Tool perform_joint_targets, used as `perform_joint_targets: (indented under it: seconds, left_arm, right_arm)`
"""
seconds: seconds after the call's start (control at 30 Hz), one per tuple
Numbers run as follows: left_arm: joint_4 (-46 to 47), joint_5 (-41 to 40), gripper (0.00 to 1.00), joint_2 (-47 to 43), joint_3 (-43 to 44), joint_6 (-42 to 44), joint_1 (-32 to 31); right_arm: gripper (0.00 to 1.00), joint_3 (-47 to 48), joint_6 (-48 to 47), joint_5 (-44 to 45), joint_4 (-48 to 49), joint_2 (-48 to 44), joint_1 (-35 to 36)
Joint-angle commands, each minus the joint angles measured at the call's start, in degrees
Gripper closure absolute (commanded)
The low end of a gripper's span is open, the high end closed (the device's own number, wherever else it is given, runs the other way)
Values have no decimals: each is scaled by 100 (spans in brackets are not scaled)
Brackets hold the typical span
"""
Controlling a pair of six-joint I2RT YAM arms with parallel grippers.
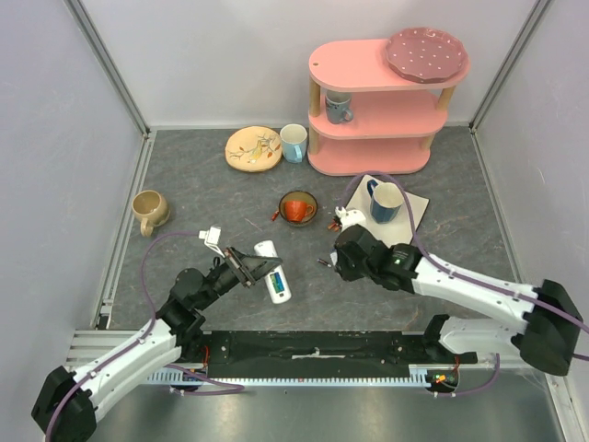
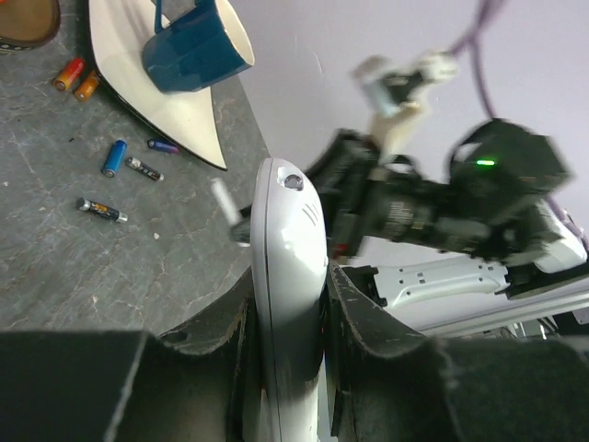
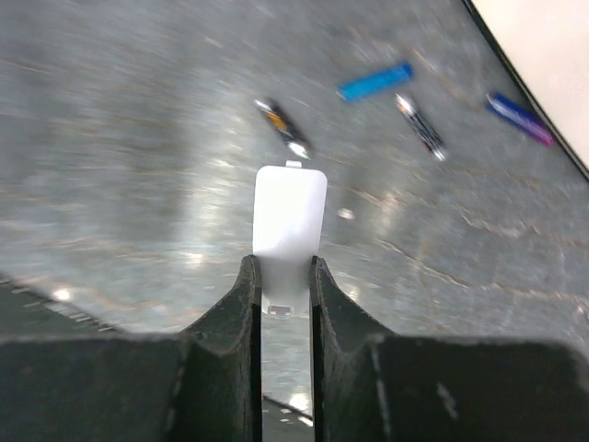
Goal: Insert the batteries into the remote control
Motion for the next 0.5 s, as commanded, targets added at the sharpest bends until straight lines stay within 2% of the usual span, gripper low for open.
perform_joint_targets:
  seconds: [0.0,0.2,0.47]
  left_arm:
    - [900,-319,98,360,-246,24,0]
    - [1357,-548,98,1018,-97,-222,0]
    - [1683,-873,98,1319,-105,-398,0]
  right_arm:
    - [100,1095,-417,-133,-340,-522,496]
    - [100,2134,-690,-10,-1043,-128,1235]
    - [100,2531,-690,-115,-1238,259,1552]
